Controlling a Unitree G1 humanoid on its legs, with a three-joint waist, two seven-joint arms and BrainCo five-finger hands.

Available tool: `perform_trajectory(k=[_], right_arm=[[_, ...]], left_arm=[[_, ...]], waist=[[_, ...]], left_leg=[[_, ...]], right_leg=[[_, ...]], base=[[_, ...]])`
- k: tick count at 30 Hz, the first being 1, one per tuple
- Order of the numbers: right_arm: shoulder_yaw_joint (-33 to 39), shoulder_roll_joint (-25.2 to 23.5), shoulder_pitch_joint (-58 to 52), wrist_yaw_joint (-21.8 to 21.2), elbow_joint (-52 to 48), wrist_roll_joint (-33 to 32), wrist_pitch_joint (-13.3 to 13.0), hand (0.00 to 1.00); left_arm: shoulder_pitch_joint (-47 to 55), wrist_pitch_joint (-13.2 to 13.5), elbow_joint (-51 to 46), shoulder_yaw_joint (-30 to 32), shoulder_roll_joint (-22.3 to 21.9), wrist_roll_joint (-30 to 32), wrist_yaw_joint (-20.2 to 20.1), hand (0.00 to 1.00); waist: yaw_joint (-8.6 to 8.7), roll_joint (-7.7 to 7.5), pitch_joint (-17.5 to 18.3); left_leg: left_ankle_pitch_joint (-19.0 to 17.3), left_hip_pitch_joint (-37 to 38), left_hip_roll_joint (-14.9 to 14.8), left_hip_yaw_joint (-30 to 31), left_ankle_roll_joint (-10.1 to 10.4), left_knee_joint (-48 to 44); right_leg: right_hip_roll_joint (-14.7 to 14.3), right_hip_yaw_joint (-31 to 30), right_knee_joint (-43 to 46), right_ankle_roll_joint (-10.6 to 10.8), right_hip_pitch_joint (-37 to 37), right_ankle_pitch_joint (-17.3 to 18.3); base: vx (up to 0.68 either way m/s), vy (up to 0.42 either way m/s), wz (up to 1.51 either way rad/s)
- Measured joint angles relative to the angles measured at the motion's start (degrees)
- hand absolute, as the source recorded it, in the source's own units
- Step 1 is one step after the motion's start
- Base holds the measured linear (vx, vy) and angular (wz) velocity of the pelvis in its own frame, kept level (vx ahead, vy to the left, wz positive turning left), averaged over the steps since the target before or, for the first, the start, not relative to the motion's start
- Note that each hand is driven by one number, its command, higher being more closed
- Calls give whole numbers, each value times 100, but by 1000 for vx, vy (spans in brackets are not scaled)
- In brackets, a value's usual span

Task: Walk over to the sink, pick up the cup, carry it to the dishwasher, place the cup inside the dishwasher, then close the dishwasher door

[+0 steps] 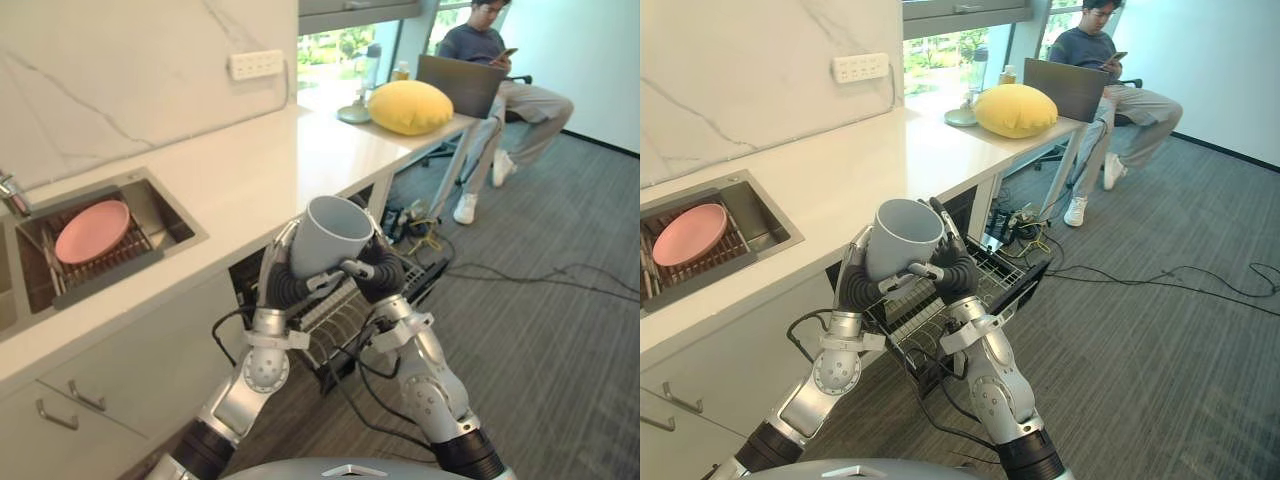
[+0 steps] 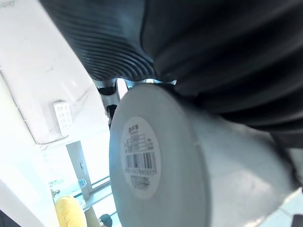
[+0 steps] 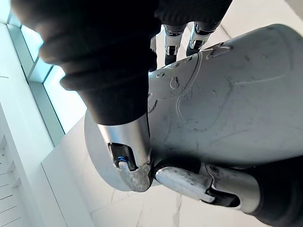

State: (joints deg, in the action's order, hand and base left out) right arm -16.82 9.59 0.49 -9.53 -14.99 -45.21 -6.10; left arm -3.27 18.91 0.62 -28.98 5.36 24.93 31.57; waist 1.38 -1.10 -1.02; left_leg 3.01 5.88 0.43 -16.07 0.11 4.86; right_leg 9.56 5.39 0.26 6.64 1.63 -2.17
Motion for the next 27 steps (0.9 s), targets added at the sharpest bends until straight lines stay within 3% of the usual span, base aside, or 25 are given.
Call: perform_trajectory(k=[15,27], right_arm=[[-8,2,0,44,-153,72,33,0],[-5,269,-1,210,-220,960,417,0]], left_arm=[[-2,-1,19,-117,40,-3,1,100],[3,-109,256,-245,341,-6,-2,100]], waist=[[62,-122,78],[164,-171,108]], left_leg=[[-4,-4,-22,-13,-15,0],[-25,6,-25,-41,18,2]], right_leg=[[-1,1,-15,51,-2,-18],[0,-18,-2,74,-6,-11]], base=[[0,0,0],[0,0,0]])
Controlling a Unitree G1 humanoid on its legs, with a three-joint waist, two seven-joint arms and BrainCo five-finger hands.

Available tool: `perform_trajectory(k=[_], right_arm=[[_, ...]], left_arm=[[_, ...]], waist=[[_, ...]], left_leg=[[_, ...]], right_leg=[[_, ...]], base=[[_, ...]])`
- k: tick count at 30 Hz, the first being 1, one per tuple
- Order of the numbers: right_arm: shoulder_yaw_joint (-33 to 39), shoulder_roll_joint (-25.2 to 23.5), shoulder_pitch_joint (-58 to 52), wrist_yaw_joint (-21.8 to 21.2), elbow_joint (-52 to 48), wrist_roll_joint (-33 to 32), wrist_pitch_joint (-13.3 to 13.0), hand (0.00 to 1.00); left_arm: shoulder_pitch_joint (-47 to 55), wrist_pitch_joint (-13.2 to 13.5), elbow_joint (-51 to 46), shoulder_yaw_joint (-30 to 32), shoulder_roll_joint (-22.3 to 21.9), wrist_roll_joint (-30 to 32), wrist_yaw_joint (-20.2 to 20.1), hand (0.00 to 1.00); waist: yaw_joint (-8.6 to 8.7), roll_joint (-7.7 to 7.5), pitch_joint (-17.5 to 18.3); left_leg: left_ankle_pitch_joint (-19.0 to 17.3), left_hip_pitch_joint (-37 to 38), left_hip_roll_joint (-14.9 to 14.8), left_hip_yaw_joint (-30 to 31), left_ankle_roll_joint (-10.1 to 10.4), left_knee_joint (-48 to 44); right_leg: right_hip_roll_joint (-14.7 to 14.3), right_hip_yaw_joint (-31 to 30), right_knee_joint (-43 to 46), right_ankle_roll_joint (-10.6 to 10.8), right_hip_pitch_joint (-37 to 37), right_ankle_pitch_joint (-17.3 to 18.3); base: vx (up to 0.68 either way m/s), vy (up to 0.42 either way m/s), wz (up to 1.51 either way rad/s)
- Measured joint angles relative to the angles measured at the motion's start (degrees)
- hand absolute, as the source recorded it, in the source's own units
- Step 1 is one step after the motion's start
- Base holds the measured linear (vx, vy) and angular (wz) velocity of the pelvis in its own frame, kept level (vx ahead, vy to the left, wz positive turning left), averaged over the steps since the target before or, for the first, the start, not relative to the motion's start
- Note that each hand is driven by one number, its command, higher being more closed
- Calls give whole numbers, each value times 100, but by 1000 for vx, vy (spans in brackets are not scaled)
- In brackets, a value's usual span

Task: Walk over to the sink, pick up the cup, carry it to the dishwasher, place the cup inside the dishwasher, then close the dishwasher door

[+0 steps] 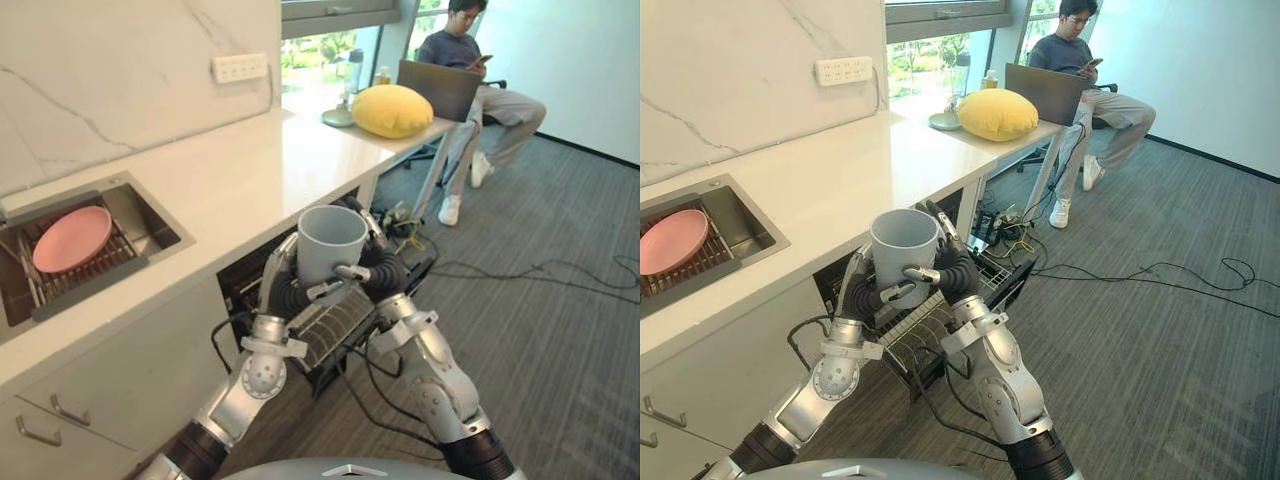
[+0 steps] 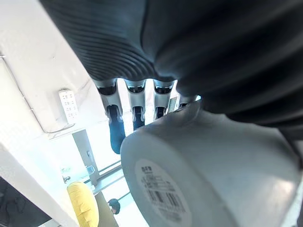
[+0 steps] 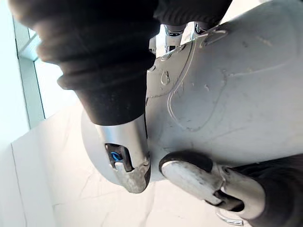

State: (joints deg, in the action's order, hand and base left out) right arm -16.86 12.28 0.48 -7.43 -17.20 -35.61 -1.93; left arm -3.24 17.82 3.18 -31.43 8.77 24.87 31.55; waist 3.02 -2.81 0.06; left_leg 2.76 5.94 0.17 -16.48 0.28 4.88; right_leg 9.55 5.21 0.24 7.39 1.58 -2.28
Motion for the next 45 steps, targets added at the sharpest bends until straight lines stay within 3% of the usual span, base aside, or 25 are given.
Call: perform_trajectory(k=[11,19,20,25,33,45], right_arm=[[-13,190,0,-147,-12,220,461,0],[-14,314,0,-201,-12,220,557,0],[-14,317,0,-200,-12,220,561,100],[-38,367,-2,-197,-16,220,542,100],[-110,385,-28,52,-232,422,223,100],[-104,265,-31,283,-268,686,54,100]], left_arm=[[0,-11,-13,-22,131,1,-119,100],[0,-11,-28,-22,132,3,-202,100],[0,-11,-28,-22,132,4,-207,100],[-1,-27,-43,0,132,1,-206,100],[-51,-95,-285,-6,124,0,-201,100],[-53,-99,-270,-10,124,-7,-177,100]], waist=[[37,-81,57],[40,-86,61],[46,-85,62],[53,-81,68],[85,-62,98],[124,-25,121]], left_leg=[[-1,-3,-2,-9,0,0],[-1,-3,-2,-8,0,-1],[-1,-3,-2,-8,0,-1],[-1,-5,-2,-6,0,-1],[0,-25,0,-8,0,-1],[-1,-32,-2,-10,1,-1]], right_leg=[[0,-1,3,-10,-6,-7],[0,3,2,-15,-5,-10],[0,3,2,-15,-5,-10],[0,6,1,-16,-6,-9],[1,4,1,-37,-31,-24],[2,2,1,-31,-40,-20]], base=[[0,0,0],[0,0,0],[0,0,0],[0,0,0],[0,0,0],[0,0,0]])
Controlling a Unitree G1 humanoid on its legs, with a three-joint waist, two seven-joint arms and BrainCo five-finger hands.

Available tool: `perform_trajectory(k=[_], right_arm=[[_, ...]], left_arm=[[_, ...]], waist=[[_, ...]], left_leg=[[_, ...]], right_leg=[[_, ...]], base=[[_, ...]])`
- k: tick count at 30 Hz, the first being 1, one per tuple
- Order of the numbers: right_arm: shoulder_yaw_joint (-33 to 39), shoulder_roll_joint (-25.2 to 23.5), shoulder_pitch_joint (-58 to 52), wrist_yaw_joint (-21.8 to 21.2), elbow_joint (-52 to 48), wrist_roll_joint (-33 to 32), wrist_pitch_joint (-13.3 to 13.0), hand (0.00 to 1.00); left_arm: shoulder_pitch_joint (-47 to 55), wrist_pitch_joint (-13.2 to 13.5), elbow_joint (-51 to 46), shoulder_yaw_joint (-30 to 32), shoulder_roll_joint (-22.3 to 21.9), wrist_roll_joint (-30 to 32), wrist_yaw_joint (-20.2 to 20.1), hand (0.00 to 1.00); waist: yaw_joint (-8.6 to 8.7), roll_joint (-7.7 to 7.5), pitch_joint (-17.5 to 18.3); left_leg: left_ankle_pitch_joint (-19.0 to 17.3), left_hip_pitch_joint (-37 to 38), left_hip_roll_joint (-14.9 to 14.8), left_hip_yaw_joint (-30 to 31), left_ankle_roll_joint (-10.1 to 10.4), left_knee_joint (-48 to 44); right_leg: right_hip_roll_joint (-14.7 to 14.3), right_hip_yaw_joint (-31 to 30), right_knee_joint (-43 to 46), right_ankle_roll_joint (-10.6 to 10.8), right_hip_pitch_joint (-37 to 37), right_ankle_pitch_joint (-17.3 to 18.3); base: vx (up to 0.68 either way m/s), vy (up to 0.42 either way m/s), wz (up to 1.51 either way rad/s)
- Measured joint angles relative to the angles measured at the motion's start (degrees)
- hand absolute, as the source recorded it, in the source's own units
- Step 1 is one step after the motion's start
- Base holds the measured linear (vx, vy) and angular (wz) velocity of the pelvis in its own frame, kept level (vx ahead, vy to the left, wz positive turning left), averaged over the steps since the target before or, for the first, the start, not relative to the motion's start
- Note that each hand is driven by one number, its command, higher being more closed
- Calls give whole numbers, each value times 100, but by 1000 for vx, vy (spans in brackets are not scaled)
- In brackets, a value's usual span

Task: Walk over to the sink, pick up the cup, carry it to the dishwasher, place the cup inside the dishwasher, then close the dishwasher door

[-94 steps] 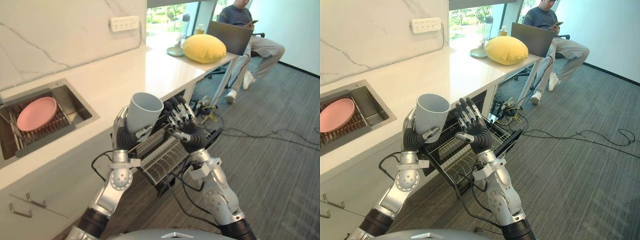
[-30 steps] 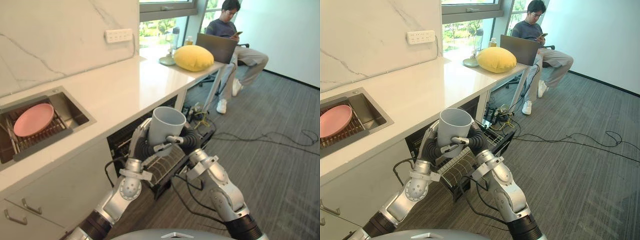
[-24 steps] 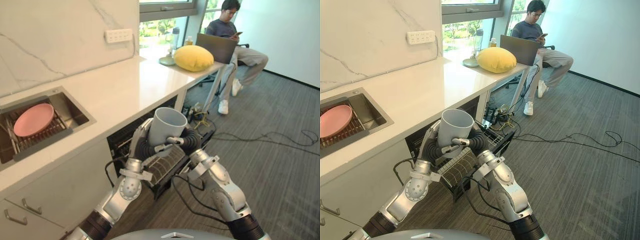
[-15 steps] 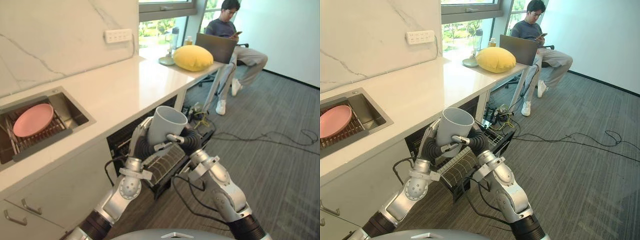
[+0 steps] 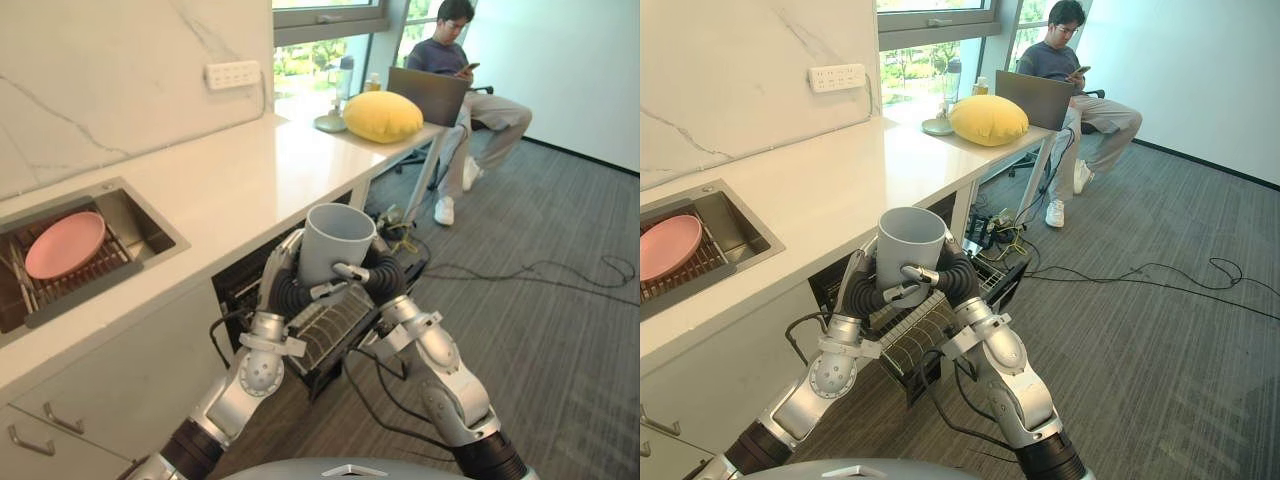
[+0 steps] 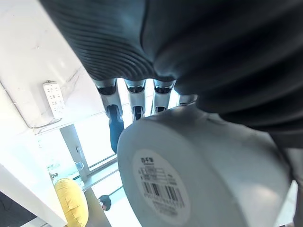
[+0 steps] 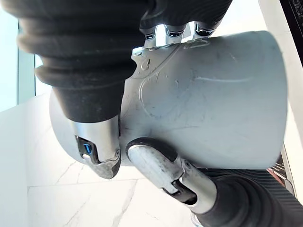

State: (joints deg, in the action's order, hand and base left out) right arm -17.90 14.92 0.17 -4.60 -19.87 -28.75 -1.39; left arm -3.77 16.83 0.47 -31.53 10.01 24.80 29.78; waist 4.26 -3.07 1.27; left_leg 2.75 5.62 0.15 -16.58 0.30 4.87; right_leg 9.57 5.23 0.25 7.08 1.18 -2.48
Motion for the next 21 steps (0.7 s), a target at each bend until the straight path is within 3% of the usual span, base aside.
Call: perform_trajectory(k=[17,18,21], right_arm=[[14,-95,3,-20,-17,8,135,100],[15,-95,3,-25,-17,8,152,0],[21,-89,17,-49,-52,13,169,0]], left_arm=[[46,0,37,-10,6,-37,31,100],[54,0,37,-10,7,-38,31,100],[83,0,56,-104,31,-25,-14,100]], waist=[[4,20,22],[5,20,22],[1,23,20]], left_leg=[[3,-54,3,12,1,0],[3,-54,2,12,1,0],[3,-54,3,12,1,1]], right_leg=[[1,0,13,8,-55,-1],[1,1,15,10,-55,0],[3,2,18,25,-55,11]], base=[[0,0,0],[0,0,0],[0,0,0]])
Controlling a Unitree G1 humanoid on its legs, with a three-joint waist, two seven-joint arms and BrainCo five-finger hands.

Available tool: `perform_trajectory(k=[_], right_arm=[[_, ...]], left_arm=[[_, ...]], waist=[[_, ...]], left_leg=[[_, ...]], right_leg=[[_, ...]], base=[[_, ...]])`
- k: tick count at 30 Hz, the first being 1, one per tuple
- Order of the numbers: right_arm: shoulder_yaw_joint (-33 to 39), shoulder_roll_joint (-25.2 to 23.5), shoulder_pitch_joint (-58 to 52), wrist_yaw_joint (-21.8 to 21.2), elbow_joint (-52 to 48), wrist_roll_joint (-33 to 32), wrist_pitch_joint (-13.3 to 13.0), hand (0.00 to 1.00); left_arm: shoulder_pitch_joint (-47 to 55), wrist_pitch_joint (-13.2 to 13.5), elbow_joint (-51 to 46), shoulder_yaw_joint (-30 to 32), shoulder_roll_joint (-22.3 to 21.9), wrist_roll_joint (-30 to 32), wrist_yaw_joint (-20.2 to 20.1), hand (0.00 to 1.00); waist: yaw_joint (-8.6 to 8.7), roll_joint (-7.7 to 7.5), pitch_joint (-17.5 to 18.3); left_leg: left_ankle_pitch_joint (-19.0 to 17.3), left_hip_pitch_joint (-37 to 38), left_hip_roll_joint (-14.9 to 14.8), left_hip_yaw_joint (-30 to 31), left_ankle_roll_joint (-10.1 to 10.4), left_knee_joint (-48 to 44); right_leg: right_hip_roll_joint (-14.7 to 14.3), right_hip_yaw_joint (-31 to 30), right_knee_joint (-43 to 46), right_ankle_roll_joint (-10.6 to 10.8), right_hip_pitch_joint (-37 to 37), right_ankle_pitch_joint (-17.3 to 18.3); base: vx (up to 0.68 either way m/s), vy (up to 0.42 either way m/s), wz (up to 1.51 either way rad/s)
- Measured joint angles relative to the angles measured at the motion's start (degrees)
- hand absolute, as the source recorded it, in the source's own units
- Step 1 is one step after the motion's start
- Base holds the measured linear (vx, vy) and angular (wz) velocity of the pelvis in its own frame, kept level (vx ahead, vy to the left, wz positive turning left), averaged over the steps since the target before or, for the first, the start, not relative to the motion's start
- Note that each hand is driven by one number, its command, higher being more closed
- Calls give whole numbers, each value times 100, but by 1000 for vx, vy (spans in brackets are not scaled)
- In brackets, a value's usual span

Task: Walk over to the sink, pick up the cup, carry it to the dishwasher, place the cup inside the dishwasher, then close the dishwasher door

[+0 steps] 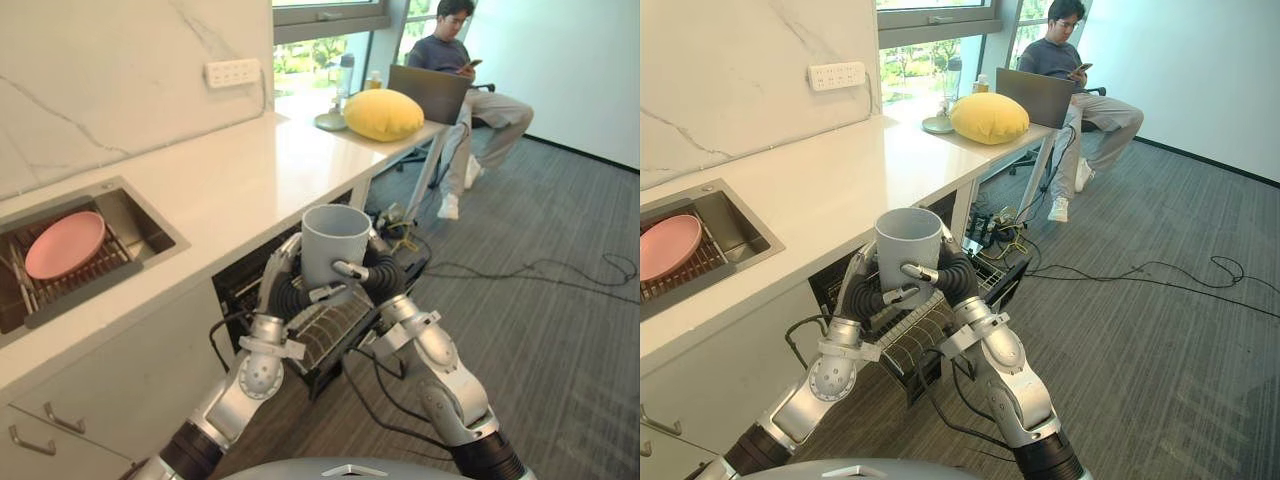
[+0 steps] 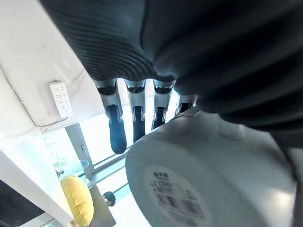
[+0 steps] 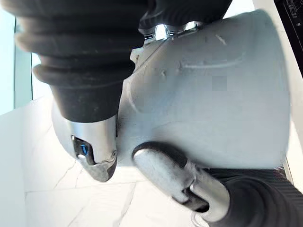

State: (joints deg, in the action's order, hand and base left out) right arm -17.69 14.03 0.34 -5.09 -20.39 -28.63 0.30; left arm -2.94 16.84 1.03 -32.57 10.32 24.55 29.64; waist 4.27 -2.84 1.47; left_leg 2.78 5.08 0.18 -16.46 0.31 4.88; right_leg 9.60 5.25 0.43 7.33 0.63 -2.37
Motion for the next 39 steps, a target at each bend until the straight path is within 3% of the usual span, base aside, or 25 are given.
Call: perform_trajectory(k=[19,20,27,38,39], right_arm=[[20,255,5,-190,-11,134,151,0],[20,254,5,-196,-17,198,169,100],[6,456,4,-183,-108,210,261,100],[-14,441,-13,33,-360,430,-64,100],[-14,437,-13,40,-360,430,-77,100]], left_arm=[[-1,-3,-1,-31,89,177,-1,100],[-1,-3,-3,-31,125,187,-1,100],[-15,-57,-55,-54,211,202,-1,100],[-109,-228,-468,-99,204,193,0,100],[-121,-232,-470,-104,204,179,-1,0]], waist=[[15,-1,-1],[26,-1,-1],[48,-4,-2],[60,-8,-5],[60,-10,-6]], left_leg=[[0,-9,-1,8,0,0],[0,-9,0,8,0,0],[0,-16,2,9,-1,-2],[-2,-23,3,8,0,-3],[-2,-23,3,8,0,-3]], right_leg=[[1,9,-7,-3,0,-1],[1,9,-8,-4,0,-2],[6,12,-19,-25,-1,-16],[6,11,-40,-33,0,-22],[7,11,-41,-33,0,-22]], base=[[0,0,0],[0,0,0],[0,0,0],[0,0,0],[0,0,0]])
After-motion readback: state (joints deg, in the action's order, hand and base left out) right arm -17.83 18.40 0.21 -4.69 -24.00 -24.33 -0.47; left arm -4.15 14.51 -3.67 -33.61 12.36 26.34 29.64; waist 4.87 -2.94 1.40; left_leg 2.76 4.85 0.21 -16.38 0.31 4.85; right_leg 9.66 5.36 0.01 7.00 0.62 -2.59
